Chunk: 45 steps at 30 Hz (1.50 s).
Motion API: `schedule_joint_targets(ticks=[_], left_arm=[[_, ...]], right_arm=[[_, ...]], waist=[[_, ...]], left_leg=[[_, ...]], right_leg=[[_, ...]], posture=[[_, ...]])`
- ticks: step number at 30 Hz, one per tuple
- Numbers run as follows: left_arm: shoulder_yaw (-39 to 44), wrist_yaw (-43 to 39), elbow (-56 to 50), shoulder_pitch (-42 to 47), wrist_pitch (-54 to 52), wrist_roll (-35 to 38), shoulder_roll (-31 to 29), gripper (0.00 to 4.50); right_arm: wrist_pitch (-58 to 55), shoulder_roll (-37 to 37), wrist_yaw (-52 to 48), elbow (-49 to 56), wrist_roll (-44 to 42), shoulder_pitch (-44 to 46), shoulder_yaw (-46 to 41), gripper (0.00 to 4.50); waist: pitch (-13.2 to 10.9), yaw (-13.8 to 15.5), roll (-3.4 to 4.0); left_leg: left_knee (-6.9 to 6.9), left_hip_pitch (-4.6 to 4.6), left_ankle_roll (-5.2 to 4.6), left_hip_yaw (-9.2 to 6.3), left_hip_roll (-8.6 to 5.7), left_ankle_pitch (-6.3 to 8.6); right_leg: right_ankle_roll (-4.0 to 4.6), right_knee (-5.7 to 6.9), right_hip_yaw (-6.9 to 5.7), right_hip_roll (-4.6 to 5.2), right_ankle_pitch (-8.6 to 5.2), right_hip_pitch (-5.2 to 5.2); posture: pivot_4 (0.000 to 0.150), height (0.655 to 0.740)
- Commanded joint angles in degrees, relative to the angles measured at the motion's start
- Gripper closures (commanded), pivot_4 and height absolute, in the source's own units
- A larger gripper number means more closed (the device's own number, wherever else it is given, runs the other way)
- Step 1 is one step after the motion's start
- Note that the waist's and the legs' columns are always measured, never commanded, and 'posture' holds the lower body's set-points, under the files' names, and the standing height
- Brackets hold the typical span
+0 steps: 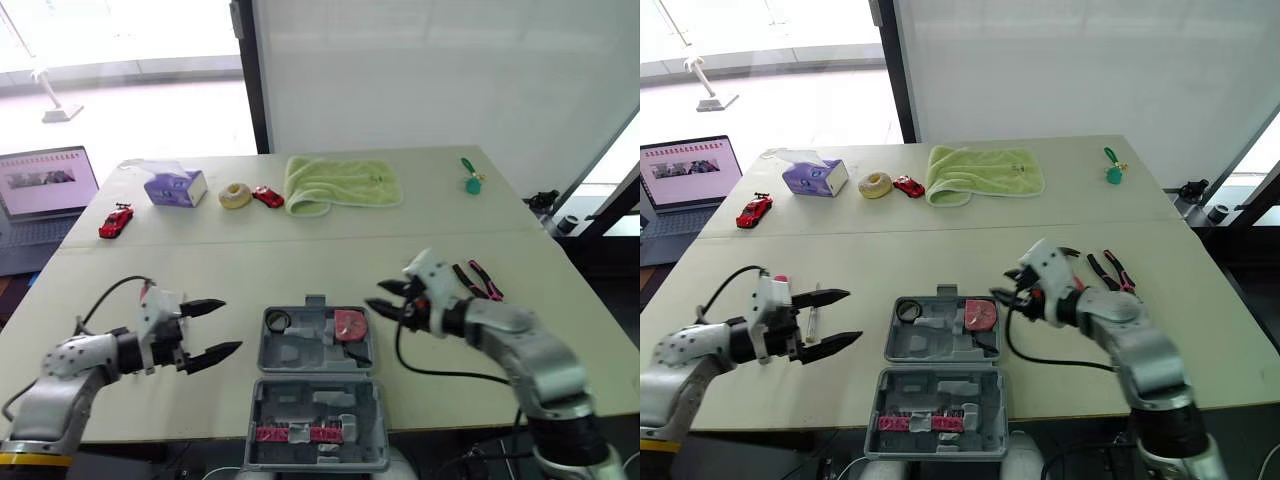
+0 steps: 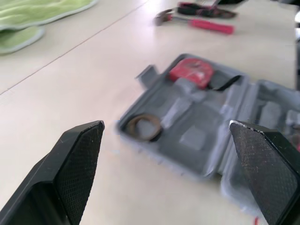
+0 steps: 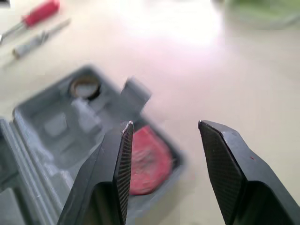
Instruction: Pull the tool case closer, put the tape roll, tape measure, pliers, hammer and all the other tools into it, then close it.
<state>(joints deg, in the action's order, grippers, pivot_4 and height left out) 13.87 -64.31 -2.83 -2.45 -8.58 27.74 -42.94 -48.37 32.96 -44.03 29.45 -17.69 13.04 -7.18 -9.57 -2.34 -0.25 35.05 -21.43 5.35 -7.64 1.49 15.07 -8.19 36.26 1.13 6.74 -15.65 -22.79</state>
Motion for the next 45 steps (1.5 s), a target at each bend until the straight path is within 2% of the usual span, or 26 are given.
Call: schedule_joint_targets(ticks=[1,3,4,6,8,9,12,17,26,30,34,37,42,45], left_arm=[[6.9,-0.7,7.2,-2.3,4.6,-1.0,-2.6,0.00],[9.8,-0.5,13.0,-3.2,7.5,-2.1,-4.0,0.00],[11.3,-0.2,16.0,-3.3,8.8,-2.5,-4.7,0.00],[14.6,0.0,23.3,-4.2,12.5,-3.6,-6.6,0.00],[16.6,-0.6,28.6,-5.3,15.4,-4.2,-7.9,0.00],[17.2,-0.9,30.7,-5.6,16.7,-4.2,-8.3,0.00],[20.6,0.4,42.9,-6.6,21.7,-5.2,-11.2,0.00],[21.0,-0.2,53.4,-5.2,26.2,-5.6,-12.9,0.00],[18.6,-1.6,55.0,-1.4,28.3,-6.1,-11.8,0.00],[16.2,-2.4,50.0,-1.0,27.3,-6.1,-9.6,0.00],[8.5,-2.6,24.7,-3.8,16.1,-1.8,-2.7,0.00],[4.2,-1.5,10.1,-6.2,8.9,0.0,-0.4,0.00],[-3.0,-0.6,-8.4,-6.3,0.4,3.4,1.7,0.00],[-5.4,-0.3,-14.8,-5.7,-3.0,5.0,1.7,0.00]], right_arm=[[2.5,4.5,-2.6,3.0,-2.3,-8.2,-7.9,2.21],[6.3,7.2,-3.8,1.5,-1.5,-14.0,-12.7,2.21],[7.9,8.3,-4.6,0.3,-1.2,-16.6,-15.0,1.94],[13.4,10.2,-6.8,-3.8,0.1,-23.4,-21.0,1.28],[17.4,10.9,-8.3,-6.9,0.0,-27.9,-25.3,0.28],[18.8,10.9,-9.0,-7.9,-0.6,-29.5,-27.0,0.06],[24.4,10.8,-10.7,-14.5,-1.0,-35.3,-35.0,0.06],[30.6,11.5,-10.8,-22.8,-0.3,-37.9,-38.4,0.06],[32.8,11.8,-10.6,-23.2,-1.5,-38.6,-37.3,0.06],[29.7,9.0,-6.9,-18.4,-3.3,-38.5,-36.8,0.06],[16.5,1.7,8.3,-4.0,-3.5,-35.1,-31.8,0.06],[7.3,-2.2,17.5,2.4,-3.7,-30.4,-28.9,0.06],[-6.0,-3.9,29.7,2.5,0.5,-20.5,-22.2,0.06],[-12.8,-1.8,31.4,-2.5,0.8,-15.0,-21.8,0.06]], waist=[[0.0,0.2,-0.10],[-0.2,0.5,-0.16],[-0.2,0.5,-0.19],[-0.3,1.1,-0.30],[-0.4,1.2,-0.42],[-0.4,1.2,-0.42],[-0.4,1.3,-0.44],[-0.4,1.3,-0.50],[-0.4,1.4,-0.48],[-0.4,1.4,-0.46],[-0.4,1.5,-0.41],[-0.4,1.4,-0.46],[-0.4,1.4,-0.36],[-0.5,1.5,-0.31]], left_leg=[[-0.03,0.00,-0.06,0.01,0.00,0.04],[-0.02,-0.05,-0.10,0.06,0.00,0.07],[0.00,-0.07,-0.10,0.07,0.00,0.07],[0.05,-0.07,-0.10,0.13,0.00,0.07],[0.08,-0.02,-0.10,0.17,0.01,0.07],[0.08,-0.02,-0.10,0.17,0.01,0.07],[0.08,0.02,-0.09,0.21,0.03,0.07],[0.06,0.01,-0.07,0.23,0.04,0.08],[0.03,0.04,-0.04,0.23,0.06,0.06],[0.02,0.04,-0.04,0.23,0.06,0.06],[0.01,0.06,0.04,0.23,0.09,0.01],[0.06,0.02,0.18,0.23,0.09,-0.06],[0.01,0.02,0.16,0.22,0.10,-0.05],[0.08,0.00,0.15,0.23,0.09,-0.06]], right_leg=[[-0.01,-0.08,-0.01,0.00,-0.01,0.03],[0.02,-0.15,0.00,0.01,-0.04,0.03],[0.18,-0.16,0.01,0.01,-0.13,0.03],[0.22,-0.16,0.04,0.02,-0.13,0.04],[0.28,-0.16,0.05,0.02,-0.12,0.04],[0.30,-0.16,0.05,0.02,-0.12,0.04],[0.36,-0.16,0.07,0.02,-0.09,0.05],[0.36,-0.19,0.07,0.03,-0.09,0.05],[0.36,-0.14,0.06,0.02,-0.07,0.06],[0.36,-0.15,0.07,0.02,-0.07,0.06],[0.36,-0.12,0.07,0.02,-0.06,0.09],[0.41,-0.12,0.09,0.02,-0.01,0.10],[0.42,-0.14,0.11,-0.01,-0.02,0.05],[0.47,-0.16,0.14,-0.01,0.01,0.06]], posture=[[0.150,0.7400],[0.150,0.7400],[0.150,0.7400],[0.150,0.7400],[0.150,0.7400],[0.150,0.7400],[0.150,0.7400],[0.150,0.7400],[0.150,0.7400],[0.150,0.7400],[0.150,0.7400],[0.150,0.7400],[0.150,0.7400],[0.150,0.7400]])
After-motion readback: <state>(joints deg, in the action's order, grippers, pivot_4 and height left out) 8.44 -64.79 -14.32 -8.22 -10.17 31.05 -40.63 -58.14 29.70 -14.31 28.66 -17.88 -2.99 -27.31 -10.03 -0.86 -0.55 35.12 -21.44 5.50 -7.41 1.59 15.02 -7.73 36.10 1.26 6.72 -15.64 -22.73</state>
